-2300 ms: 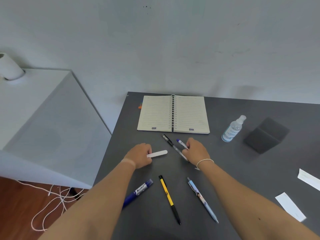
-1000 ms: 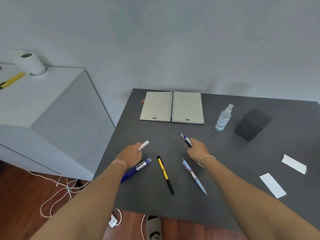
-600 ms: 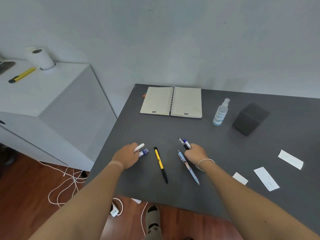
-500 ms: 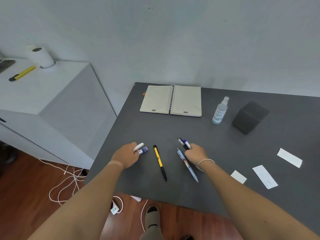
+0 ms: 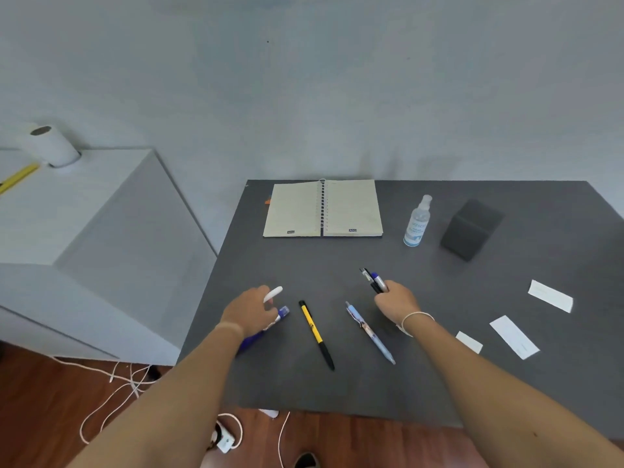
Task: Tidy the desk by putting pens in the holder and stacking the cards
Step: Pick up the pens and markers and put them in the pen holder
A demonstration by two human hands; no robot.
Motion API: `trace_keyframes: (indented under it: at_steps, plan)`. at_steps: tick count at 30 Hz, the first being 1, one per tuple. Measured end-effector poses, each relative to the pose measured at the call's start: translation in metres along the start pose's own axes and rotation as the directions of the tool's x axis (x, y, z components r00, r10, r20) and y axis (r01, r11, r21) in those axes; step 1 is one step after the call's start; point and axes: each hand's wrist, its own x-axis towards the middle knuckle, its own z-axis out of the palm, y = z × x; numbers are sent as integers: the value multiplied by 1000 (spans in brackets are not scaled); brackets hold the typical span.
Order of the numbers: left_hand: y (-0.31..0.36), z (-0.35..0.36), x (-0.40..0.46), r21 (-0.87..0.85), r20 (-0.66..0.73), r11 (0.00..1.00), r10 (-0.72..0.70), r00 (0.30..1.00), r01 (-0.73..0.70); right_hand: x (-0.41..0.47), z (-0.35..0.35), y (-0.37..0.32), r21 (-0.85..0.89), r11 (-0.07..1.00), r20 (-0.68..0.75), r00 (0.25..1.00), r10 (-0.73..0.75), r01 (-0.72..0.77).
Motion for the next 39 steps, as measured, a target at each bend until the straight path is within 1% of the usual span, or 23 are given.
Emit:
trace_keyframes:
  at_steps: [8,17,21,25,29,33,36,39]
  plan:
    - [-7,17,5,36,124,998,47,991,-51,-8,7,7,22,998,-35,997,64,-63]
    - [2,9,22,-52,97,995,93,991,-88,-16,11,10,60,993,-91,990,109,-104]
    - [22,-1,39,-48,45,992,121,992,-119,-17,5,11,95,991,-126,986,111,-100]
    - [55,-8,53,-117,21,978,174,984,-171,-12,-13,14,141,987,-142,985,102,-82]
    - [98,-9,71,-190,-3,961,205,979,-202,4,-47,13,185,982,-188,980,66,-30]
    - [150,-4,85,-278,-52,932,228,972,-233,20,-94,17,246,969,-226,974,20,37]
    - [196,-1,92,-328,-57,909,251,966,-256,35,-136,23,301,950,-238,971,-9,83]
    - [246,1,99,-369,-113,876,290,950,-311,52,-176,29,376,918,-259,966,-26,126]
